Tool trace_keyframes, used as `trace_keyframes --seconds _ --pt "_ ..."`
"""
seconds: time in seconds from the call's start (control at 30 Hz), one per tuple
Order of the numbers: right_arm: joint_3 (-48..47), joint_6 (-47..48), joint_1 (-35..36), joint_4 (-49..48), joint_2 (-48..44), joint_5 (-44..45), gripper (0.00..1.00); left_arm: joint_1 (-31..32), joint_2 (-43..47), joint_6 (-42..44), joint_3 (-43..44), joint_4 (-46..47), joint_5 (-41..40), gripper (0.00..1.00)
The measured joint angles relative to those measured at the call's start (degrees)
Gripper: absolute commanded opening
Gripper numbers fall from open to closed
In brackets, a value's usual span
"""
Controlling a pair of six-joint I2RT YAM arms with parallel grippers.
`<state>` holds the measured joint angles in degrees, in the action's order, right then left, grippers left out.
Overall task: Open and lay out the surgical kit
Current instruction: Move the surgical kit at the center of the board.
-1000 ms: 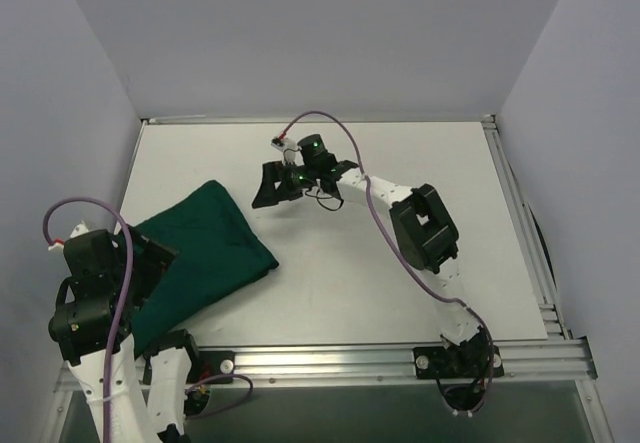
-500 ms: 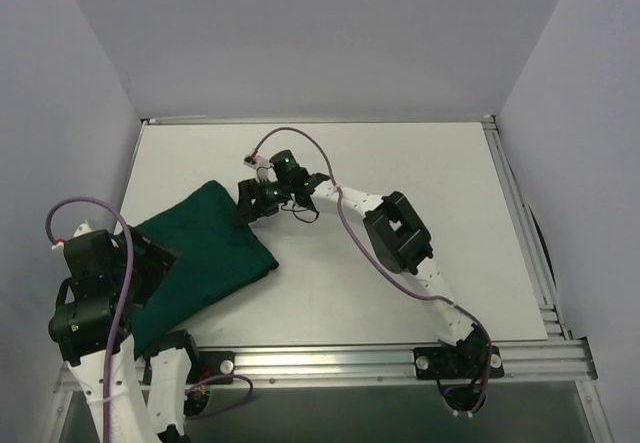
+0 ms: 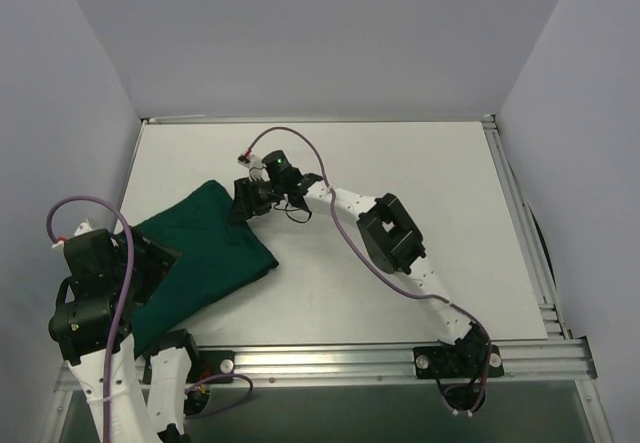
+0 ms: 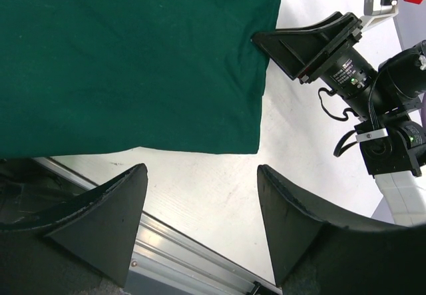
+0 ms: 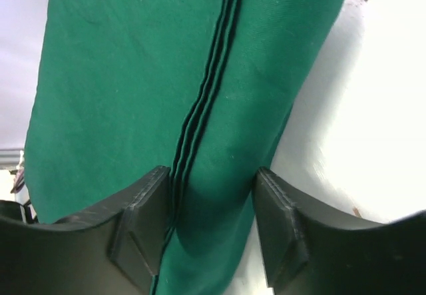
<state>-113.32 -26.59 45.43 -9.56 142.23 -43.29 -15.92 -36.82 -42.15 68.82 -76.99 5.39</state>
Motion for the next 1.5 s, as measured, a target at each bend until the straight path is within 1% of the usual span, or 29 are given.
trace_keyframes --seconds 0.03,0.1,0.17,0.2,0.27,0.3,0.47,0.7,0.9,1.13,1.17,1.2,1.3,1.5 --pt "-0.37 -0.15 0.15 0.09 0.31 0.17 0.42 0.00 0.00 0.02 0.00 0.00 0.00 0.75" --pt "-1.44 -0.68 0.37 0.46 0.96 0.00 0.38 0.00 0.00 0.33 0.02 -0.02 0.00 0.75" --pt "-2.16 -0.72 0.42 0.96 1.07 0.52 0.29 0.00 0.00 0.63 0.04 -0.02 0.00 0.74" --pt "-2.58 -0.94 0.42 1.22 1.07 0.83 0.23 0.00 0.00 0.81 0.09 -0.02 0.00 0.74" --pt "-3.43 -1.22 0.42 1.81 1.07 1.44 0.17 0.00 0.00 1.01 0.28 -0.02 0.00 0.73" --pt "-3.78 -1.33 0.42 2.05 1.07 1.79 0.11 0.00 -0.02 1.11 0.44 -0.04 0.00 0.73" --pt "-4.28 -1.95 0.28 2.84 1.07 3.02 0.00 0.00 -0.37 1.68 0.55 -0.04 0.00 0.73" --pt "-2.60 -3.37 -0.66 0.96 0.63 2.89 0.00 0.00 -2.32 2.45 0.55 -0.04 0.00 0.72" --pt "4.94 -5.11 -3.04 -3.39 -3.10 3.06 0.00 0.00 -4.46 2.84 0.55 -0.02 -0.13 0.72" --pt "12.81 -5.99 -8.63 -6.95 -7.50 4.20 0.00 0.00 -9.42 3.48 2.08 0.02 -1.55 0.71" --pt "13.94 -5.99 -9.53 -7.26 -8.17 4.48 0.00 0.00 -10.08 3.48 2.32 0.15 -1.84 0.70" --pt "14.84 -5.95 -10.43 -7.26 -8.83 4.70 0.00 0.00 -11.10 3.45 2.49 0.31 -2.14 0.67" --pt "17.99 -5.70 -13.03 -7.91 -10.86 5.70 0.00 0.00 -13.79 3.45 2.47 0.87 -2.32 0.65" --pt "24.87 -4.76 -18.08 -8.39 -15.76 7.32 0.00 1.42 -18.97 1.88 1.60 5.60 -3.28 0.64"
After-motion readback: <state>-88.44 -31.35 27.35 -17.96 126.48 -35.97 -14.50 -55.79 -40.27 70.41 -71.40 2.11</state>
